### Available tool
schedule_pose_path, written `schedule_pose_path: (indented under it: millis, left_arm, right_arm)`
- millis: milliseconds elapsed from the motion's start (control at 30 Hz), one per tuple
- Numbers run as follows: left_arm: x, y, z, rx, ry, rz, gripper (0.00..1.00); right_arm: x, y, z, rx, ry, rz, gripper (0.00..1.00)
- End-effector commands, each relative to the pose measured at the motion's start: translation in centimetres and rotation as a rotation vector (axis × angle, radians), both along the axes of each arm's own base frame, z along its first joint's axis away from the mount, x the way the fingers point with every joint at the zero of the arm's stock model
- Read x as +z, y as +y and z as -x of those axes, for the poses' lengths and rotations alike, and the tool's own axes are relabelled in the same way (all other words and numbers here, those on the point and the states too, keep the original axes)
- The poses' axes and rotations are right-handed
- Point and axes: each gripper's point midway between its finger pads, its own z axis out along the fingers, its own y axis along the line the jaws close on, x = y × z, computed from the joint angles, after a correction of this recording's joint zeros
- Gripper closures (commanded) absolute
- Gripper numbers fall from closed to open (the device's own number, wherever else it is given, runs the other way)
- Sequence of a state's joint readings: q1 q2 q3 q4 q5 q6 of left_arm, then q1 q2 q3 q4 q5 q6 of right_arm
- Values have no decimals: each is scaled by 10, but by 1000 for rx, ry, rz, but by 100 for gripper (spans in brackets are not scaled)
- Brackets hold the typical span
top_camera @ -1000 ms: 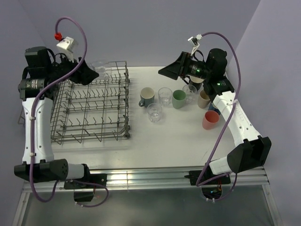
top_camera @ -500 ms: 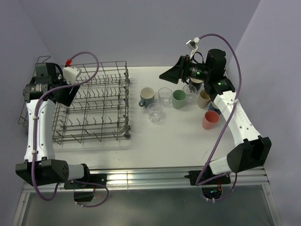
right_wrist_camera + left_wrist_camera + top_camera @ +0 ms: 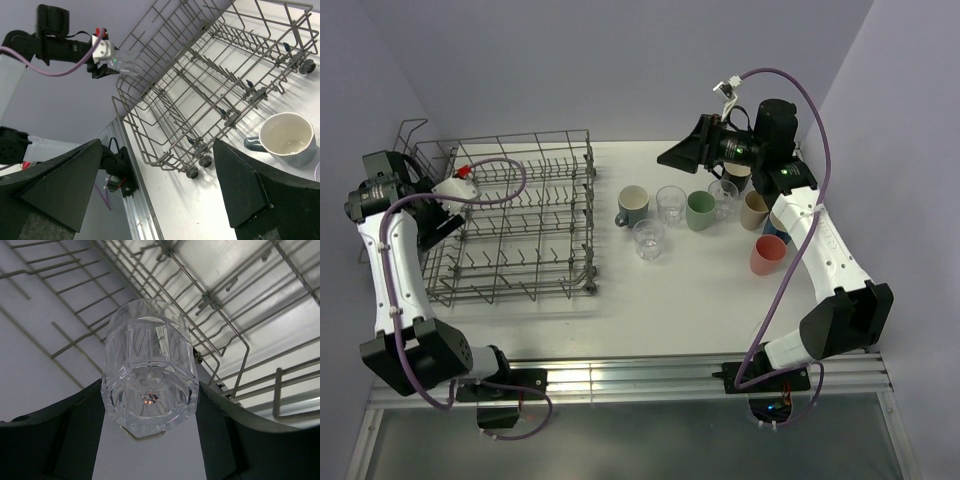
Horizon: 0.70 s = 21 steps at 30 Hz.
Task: Load the cups into the dish rack
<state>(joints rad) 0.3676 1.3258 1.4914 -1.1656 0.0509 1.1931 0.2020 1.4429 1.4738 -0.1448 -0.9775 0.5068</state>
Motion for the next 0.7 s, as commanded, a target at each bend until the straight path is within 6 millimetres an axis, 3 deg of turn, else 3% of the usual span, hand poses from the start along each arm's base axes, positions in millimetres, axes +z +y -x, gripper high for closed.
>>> schedule_pose_path:
  millis: [0,367,667]
  left_arm:
    - [-8,6,-3,-133,53,3,100]
    - [-27,24,-3,-319,116,7,100]
    - [-41,53,-7,-372,192,-14,100]
  right_arm:
    - [25,-3,4,-1,-72,-8,0]
    - [25,-3,3,-3,-58,-12,0]
    - [23,-2,3,-4,-55,-8,0]
